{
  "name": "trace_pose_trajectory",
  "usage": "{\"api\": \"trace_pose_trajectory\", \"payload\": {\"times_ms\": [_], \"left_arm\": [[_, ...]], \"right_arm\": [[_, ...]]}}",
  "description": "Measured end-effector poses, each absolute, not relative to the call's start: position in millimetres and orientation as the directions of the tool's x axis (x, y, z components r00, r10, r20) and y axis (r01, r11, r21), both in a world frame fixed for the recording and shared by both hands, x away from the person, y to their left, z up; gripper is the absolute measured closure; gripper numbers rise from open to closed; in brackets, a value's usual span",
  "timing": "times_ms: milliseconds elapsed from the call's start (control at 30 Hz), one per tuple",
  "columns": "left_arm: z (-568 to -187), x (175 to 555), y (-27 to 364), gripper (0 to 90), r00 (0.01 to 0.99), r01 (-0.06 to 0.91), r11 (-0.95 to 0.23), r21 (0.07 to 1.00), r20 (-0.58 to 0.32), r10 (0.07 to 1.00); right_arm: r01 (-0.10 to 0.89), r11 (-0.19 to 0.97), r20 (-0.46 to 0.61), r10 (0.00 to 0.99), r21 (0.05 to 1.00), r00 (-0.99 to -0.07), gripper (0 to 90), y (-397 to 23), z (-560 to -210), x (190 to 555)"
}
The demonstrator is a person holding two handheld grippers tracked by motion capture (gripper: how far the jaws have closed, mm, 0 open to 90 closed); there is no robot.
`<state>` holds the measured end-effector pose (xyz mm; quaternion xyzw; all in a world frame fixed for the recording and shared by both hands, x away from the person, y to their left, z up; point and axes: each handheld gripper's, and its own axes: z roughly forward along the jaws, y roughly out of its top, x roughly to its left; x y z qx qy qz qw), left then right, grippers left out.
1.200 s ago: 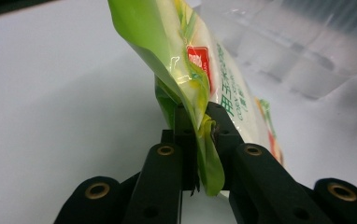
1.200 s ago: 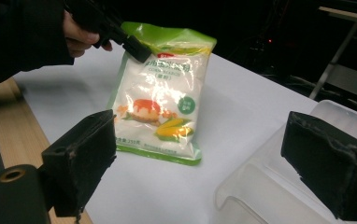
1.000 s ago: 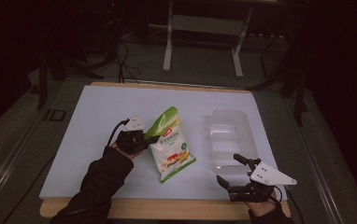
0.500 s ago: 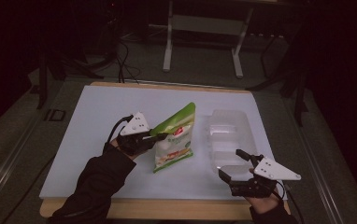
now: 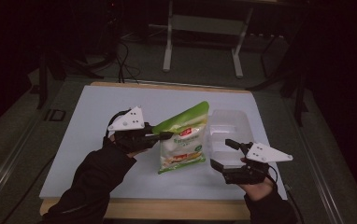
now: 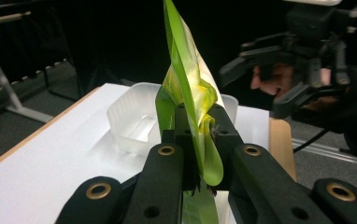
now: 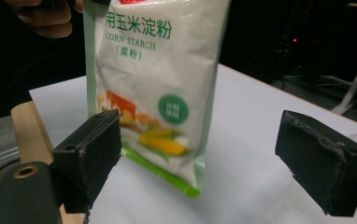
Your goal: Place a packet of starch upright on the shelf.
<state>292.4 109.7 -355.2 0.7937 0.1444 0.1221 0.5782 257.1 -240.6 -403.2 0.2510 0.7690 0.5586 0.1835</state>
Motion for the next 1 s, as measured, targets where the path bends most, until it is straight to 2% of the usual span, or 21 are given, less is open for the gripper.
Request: {"api": "trace_pose_trajectory", "payload": {"times_ms": [233, 400, 467, 500, 667, 800, 833, 867, 900, 933, 1000], "left_arm": [[-353.5, 288.2, 100.0, 86.0, 0.945, 0.068, -0.306, 0.950, 0.038, 0.326], [-351.5, 285.1, 95.5, 86.0, 0.948, 0.061, -0.299, 0.952, 0.039, 0.315], [-351.2, 284.6, 94.7, 86.0, 0.950, 0.065, -0.295, 0.953, 0.032, 0.312], [-350.5, 284.4, 93.1, 86.0, 0.950, 0.065, -0.290, 0.955, 0.029, 0.311], [-351.1, 283.9, 91.6, 86.0, 0.951, 0.065, -0.291, 0.954, 0.030, 0.309], [-352.4, 284.4, 92.3, 86.0, 0.951, 0.071, -0.287, 0.955, 0.021, 0.308], [-352.4, 284.4, 92.3, 86.0, 0.951, 0.071, -0.287, 0.955, 0.021, 0.308], [-352.5, 284.5, 91.9, 86.0, 0.953, 0.071, -0.291, 0.954, 0.021, 0.303], [-352.5, 284.5, 91.9, 86.0, 0.953, 0.071, -0.291, 0.954, 0.021, 0.303], [-353.3, 285.1, 91.6, 85.9, 0.954, 0.072, -0.292, 0.954, 0.020, 0.299], [-354.8, 285.8, 91.5, 85.9, 0.955, 0.074, -0.297, 0.952, 0.019, 0.296]], "right_arm": [[0.177, 0.261, 0.000, 0.561, 0.949, -0.828, 15.2, -223.0, -399.4, 271.3], [0.177, 0.281, 0.012, 0.505, 0.943, -0.863, 21.7, -210.9, -395.6, 281.4], [0.177, 0.281, 0.012, 0.505, 0.943, -0.863, 21.7, -210.9, -395.6, 281.4], [0.173, 0.306, 0.006, 0.478, 0.936, -0.878, 29.9, -205.7, -395.1, 283.0], [0.154, 0.348, -0.028, 0.467, 0.925, -0.884, 41.8, -202.3, -393.5, 281.2], [0.150, 0.356, -0.031, 0.455, 0.922, -0.890, 57.0, -202.0, -392.7, 281.1], [0.150, 0.356, -0.031, 0.455, 0.922, -0.890, 57.0, -202.0, -392.7, 281.1], [0.132, 0.376, -0.058, 0.454, 0.917, -0.889, 63.9, -200.4, -391.8, 279.0], [0.132, 0.376, -0.058, 0.454, 0.917, -0.889, 63.9, -200.4, -391.8, 279.0], [0.122, 0.387, -0.069, 0.444, 0.914, -0.893, 71.2, -199.2, -391.2, 277.6], [0.106, 0.407, -0.094, 0.441, 0.907, -0.892, 77.1, -197.1, -390.6, 275.3]]}}
